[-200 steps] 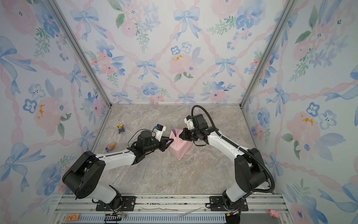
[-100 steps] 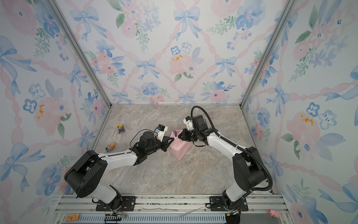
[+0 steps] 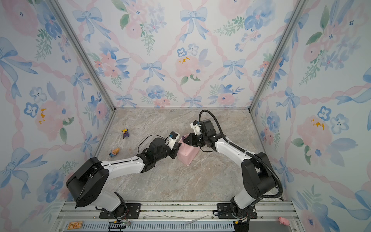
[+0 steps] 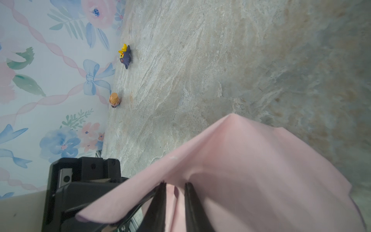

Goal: Wrap a gift box in wrapping paper
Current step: Fold the wrapping paper for the gift box.

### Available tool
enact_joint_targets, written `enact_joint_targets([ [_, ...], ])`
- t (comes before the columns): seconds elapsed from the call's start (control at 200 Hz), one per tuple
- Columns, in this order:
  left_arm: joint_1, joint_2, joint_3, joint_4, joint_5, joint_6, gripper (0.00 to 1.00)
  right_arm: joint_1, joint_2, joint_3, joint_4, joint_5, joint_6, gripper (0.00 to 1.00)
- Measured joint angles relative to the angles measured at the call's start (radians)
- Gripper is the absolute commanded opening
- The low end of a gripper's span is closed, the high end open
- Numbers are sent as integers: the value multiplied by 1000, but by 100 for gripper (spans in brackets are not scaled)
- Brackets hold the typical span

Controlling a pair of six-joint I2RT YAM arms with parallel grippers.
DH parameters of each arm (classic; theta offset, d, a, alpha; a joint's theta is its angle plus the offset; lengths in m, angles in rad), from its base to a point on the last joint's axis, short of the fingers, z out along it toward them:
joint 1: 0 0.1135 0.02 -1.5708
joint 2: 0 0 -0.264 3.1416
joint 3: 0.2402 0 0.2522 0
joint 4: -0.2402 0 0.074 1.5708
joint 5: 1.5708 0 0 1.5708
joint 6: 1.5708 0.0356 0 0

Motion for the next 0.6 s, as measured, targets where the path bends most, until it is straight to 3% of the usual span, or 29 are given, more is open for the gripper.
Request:
enact_joint_targets([
  [0.16,-27,-4,5,-17,-43,68,4,-42,-104,-64,-19,2,33,38],
  [0.345,-59,-4,39,-69,-104,146,1,-112,-283,-124,-77,23,107,44],
  [0.445,-82,-4,54,-93,-135,187,1,-127,-335,-164,-82,26,161,44],
  [0.595,-109,-4,61,-111,-187,247,8,-127,-311,-214,-79,27,222,33],
])
